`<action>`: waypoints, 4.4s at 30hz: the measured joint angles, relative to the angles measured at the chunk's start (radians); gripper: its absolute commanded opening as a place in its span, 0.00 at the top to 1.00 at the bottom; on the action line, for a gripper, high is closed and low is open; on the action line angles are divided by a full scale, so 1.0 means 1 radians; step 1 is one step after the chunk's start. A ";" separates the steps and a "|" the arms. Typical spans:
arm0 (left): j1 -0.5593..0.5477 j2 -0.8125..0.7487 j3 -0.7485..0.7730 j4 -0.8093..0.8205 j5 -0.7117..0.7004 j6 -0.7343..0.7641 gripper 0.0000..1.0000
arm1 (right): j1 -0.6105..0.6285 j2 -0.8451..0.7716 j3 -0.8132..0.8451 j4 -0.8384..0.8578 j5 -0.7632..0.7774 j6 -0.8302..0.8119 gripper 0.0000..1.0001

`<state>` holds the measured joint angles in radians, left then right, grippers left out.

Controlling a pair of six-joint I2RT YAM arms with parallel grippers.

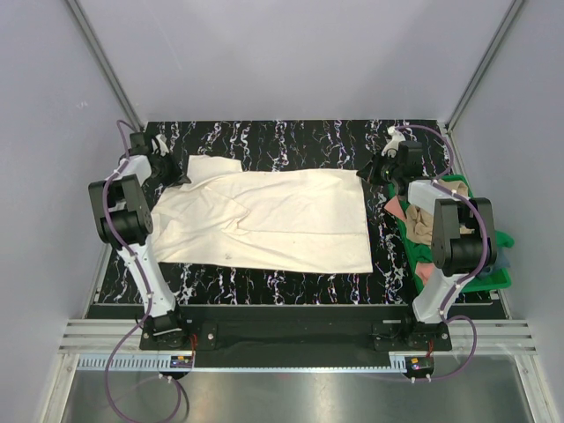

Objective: Fold and stack the t-shirts
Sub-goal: Fold the tshirt

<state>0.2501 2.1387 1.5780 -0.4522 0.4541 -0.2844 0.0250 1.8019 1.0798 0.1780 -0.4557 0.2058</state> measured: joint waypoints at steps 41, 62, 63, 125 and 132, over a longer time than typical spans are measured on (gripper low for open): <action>0.060 -0.460 -0.435 0.028 -0.171 -0.072 1.00 | 0.001 -0.298 -0.294 -0.002 0.151 0.059 1.00; 0.063 -0.549 -0.550 0.020 -0.204 -0.082 1.00 | 0.001 -0.455 -0.436 -0.089 0.161 0.132 0.97; 0.063 -0.549 -0.553 0.016 -0.209 -0.082 1.00 | 0.001 -0.455 -0.436 -0.097 0.162 0.135 0.96; -0.724 -0.236 -0.309 -0.031 -0.363 -0.087 0.66 | 0.280 -0.113 -0.134 -0.442 0.264 0.350 0.77; -0.768 -0.254 -0.349 -0.025 -0.440 -0.112 0.67 | 0.280 -0.181 -0.148 -0.488 0.323 0.365 0.76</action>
<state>-0.5175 1.8847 1.2289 -0.4770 0.0143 -0.3962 0.3050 1.6207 0.9318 -0.3099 -0.1322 0.5705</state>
